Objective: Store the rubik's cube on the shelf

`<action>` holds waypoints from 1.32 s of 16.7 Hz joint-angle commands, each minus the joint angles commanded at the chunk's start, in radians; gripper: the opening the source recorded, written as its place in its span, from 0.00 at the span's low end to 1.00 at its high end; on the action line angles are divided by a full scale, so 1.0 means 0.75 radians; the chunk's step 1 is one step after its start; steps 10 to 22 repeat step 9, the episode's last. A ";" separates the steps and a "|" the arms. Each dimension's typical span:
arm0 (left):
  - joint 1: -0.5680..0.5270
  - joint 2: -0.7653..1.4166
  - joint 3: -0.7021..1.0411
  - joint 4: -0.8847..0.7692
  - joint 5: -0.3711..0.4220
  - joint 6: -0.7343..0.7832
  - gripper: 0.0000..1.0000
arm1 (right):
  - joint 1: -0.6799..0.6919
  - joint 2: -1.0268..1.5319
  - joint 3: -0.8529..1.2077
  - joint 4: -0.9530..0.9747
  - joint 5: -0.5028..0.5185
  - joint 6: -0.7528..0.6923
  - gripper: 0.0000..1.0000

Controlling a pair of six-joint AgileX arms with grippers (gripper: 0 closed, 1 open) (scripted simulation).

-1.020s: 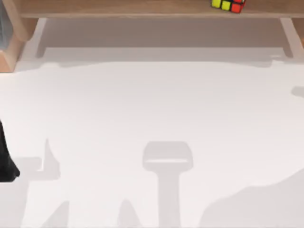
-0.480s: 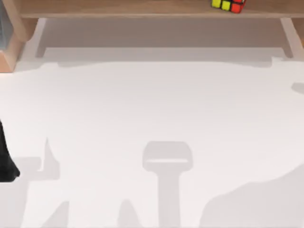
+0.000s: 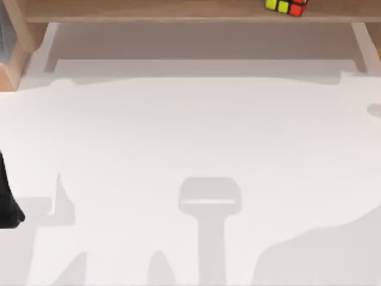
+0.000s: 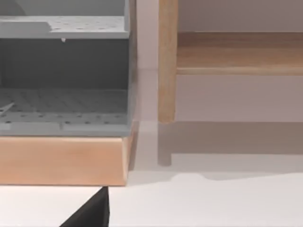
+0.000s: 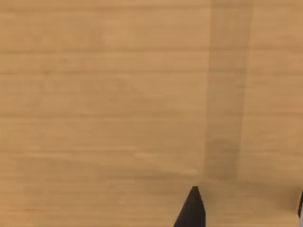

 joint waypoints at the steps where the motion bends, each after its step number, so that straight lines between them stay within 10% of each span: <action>1: 0.000 0.000 0.000 0.000 0.000 0.000 1.00 | 0.000 0.000 0.000 0.000 0.000 0.000 0.83; 4: 0.000 0.000 0.000 0.000 0.000 0.000 1.00 | 0.000 0.000 0.000 0.000 0.000 0.000 1.00; 22: 0.000 0.000 0.000 0.000 0.000 0.000 1.00 | 0.000 0.000 0.000 0.000 0.000 0.000 1.00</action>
